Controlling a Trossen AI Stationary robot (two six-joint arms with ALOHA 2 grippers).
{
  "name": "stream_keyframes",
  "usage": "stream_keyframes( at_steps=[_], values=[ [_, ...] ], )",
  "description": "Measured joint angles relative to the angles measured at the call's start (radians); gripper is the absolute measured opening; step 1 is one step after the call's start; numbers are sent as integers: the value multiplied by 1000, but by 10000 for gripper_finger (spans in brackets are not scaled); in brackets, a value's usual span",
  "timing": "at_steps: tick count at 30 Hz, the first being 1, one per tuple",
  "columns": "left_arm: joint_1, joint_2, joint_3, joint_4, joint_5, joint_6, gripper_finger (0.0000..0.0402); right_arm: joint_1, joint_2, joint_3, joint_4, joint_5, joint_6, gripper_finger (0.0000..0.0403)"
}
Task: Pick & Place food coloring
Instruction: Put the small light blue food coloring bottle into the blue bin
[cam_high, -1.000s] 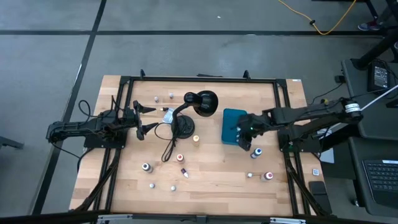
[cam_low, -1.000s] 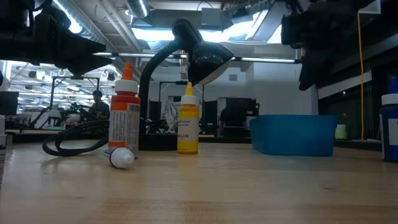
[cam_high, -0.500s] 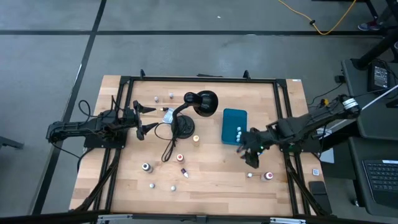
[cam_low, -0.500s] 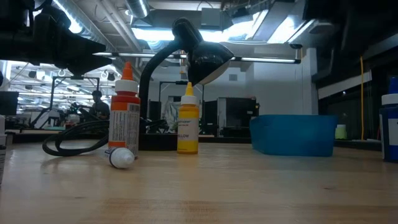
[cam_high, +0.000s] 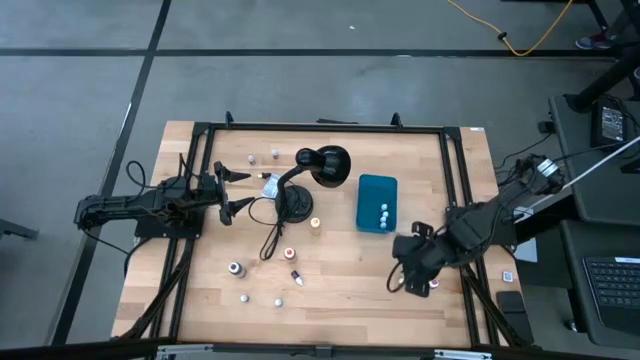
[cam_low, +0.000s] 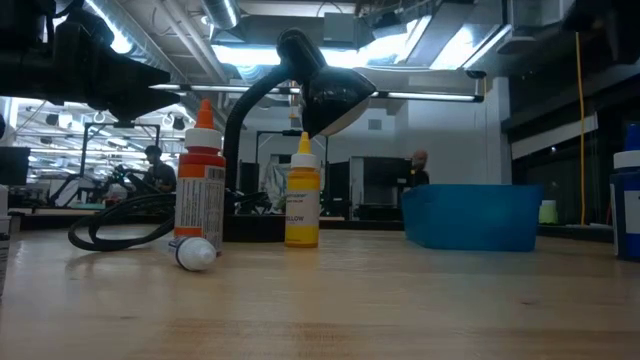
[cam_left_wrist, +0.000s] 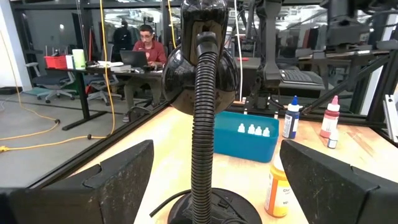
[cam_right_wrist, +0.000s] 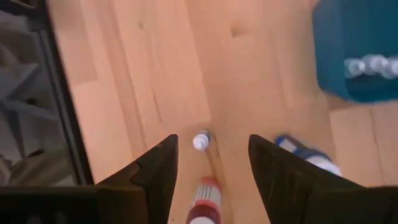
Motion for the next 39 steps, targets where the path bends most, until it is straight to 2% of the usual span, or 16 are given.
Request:
stream_keyframes(
  at_steps=[6, 11, 13, 23, 30, 39],
  values=[
    [0, 0, 0, 0, 0, 0, 345, 59, 91, 49, -44, 7, 179, 196],
    [0, 0, 0, 0, 0, 0, 345, 84, 131, 35, -70, 7, 477, 196],
    [0, 0, 0, 0, 0, 0, 345, 84, 141, 16, -71, 16, 547, 196],
    [0, 0, 0, 0, 0, 0, 345, 84, 202, -49, -10, 32, 602, 196],
    [0, 0, 0, 0, 0, 0, 345, 83, 234, -144, 183, -42, 608, 196],
    [0, 0, 0, 0, 0, 0, 345, 83, 236, -204, 234, -76, 627, 196]
  ],
)
